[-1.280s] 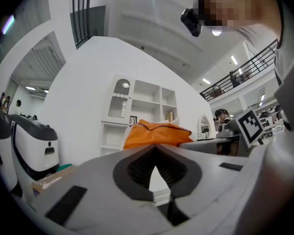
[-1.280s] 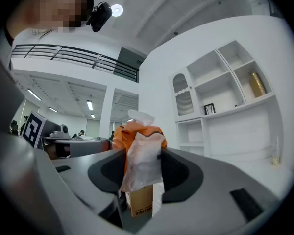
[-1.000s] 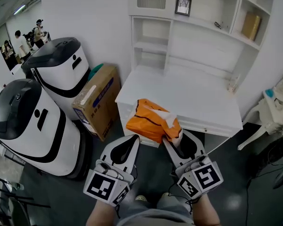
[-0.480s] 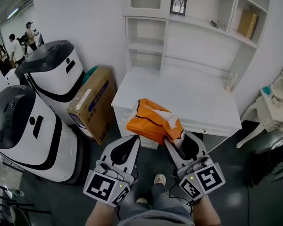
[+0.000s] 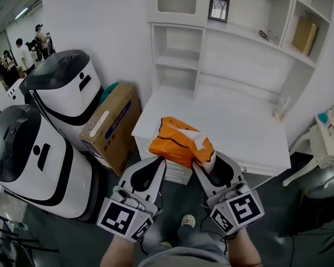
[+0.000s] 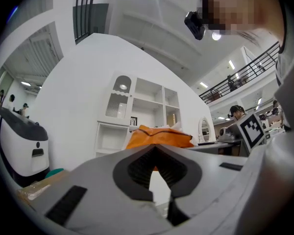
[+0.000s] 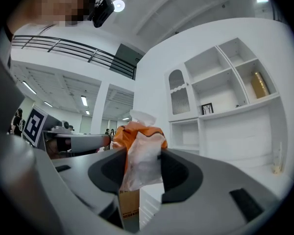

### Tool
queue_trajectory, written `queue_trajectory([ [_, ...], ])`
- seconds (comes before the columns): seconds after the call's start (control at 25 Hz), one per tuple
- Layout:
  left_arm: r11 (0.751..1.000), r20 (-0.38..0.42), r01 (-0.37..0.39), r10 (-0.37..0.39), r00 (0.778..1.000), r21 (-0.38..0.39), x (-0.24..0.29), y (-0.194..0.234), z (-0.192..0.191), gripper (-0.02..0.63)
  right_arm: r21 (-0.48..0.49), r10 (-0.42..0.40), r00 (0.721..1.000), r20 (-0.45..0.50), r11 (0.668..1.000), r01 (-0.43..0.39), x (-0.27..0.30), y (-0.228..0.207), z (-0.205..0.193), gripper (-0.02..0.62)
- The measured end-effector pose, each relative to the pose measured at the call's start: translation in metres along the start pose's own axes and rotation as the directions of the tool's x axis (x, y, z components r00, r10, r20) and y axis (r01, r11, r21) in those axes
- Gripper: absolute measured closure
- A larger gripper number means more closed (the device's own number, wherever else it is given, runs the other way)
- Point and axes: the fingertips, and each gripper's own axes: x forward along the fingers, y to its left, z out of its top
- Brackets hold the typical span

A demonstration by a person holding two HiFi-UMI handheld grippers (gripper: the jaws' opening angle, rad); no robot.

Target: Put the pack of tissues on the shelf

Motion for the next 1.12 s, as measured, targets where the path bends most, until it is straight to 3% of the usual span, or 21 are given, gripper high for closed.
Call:
queue_trajectory([
  [0.36, 0.999, -0.003, -0.033, 0.033, 0.999, -0.004, 0.058, 0.022, -0.009, 0.571, 0.005, 0.035, 0.999, -0.005, 0.999, -0.035, 0.043, -0.052, -0.001, 0.403],
  [0.72, 0.998, -0.009, -0.056, 0.056, 0.998, 0.018, 0.110, 0.019, -0.016, 0.571, 0.017, 0.077, 0.997, 0.011, 0.997, -0.077, 0.063, -0.101, -0.001, 0.403],
  [1.12, 0.995, -0.023, -0.099, 0.100, 0.995, 0.032, 0.137, 0.022, -0.026, 0.571, 0.048, 0.128, 0.992, 0.017, 0.991, -0.129, 0.078, -0.126, -0.010, 0.403],
])
